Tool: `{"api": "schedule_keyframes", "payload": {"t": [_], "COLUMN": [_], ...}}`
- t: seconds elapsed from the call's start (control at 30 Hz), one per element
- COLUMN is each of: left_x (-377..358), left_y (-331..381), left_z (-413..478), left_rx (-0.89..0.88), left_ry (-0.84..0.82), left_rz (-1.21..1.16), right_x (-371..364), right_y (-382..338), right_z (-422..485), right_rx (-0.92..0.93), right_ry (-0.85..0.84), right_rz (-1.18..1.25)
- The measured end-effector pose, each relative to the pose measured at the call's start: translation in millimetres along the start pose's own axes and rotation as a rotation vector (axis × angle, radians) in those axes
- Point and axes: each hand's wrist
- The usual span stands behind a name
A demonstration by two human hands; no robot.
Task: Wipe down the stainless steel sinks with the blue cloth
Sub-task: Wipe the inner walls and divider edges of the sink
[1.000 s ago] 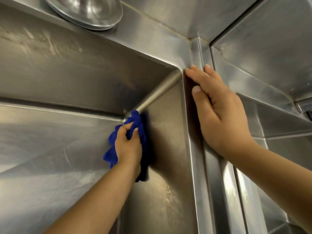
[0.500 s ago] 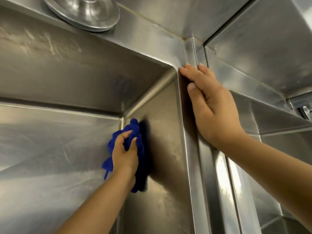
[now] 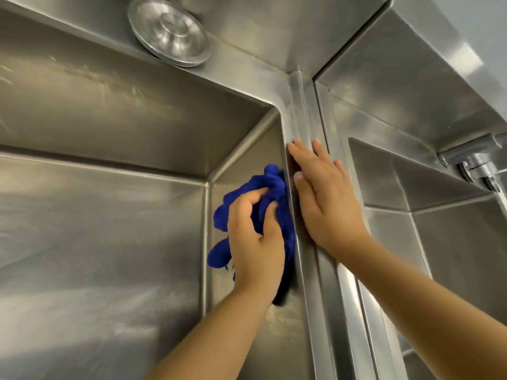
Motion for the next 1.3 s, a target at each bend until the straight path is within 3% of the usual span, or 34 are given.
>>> {"api": "schedule_keyframes", "payload": {"t": [0.17, 0.33, 0.57, 0.7, 0.8, 1.03, 1.17, 1.3], "left_x": [-1, 0, 5, 2, 7, 13, 11, 22], "left_y": [-5, -7, -29, -13, -26, -41, -32, -59], "left_z": [4, -7, 25, -17, -6, 21, -10, 25], "left_rx": [0.045, -0.157, 0.046, -0.161, -0.224, -0.008, -0.155, -0.174], "left_ry": [0.017, -0.033, 0.072, -0.022, -0.004, 0.08, -0.015, 0.04], "left_rz": [-0.01, 0.05, 0.054, 0.087, 0.057, 0.048, 0.02, 0.096], "right_x": [-1, -3, -4, -4, -5, -3, -4, -4], "right_y": [-1, 0, 2, 2, 1, 2, 1, 1], "right_z": [2, 3, 2, 2, 2, 2, 1, 1], "right_rx": [-0.013, -0.013, -0.018, -0.012, -0.006, -0.01, -0.014, -0.014], "right_ry": [0.029, 0.043, 0.055, 0.067, 0.077, 0.073, 0.077, 0.067], "right_rz": [0.035, 0.068, 0.066, 0.057, 0.054, 0.057, 0.047, 0.037]}}
Point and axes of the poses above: each hand's wrist, its own z-axis towards the middle knuckle, its own x-axis out of the back of the hand, y = z × x, and after that the axes turned 12 degrees about -z, right-handed
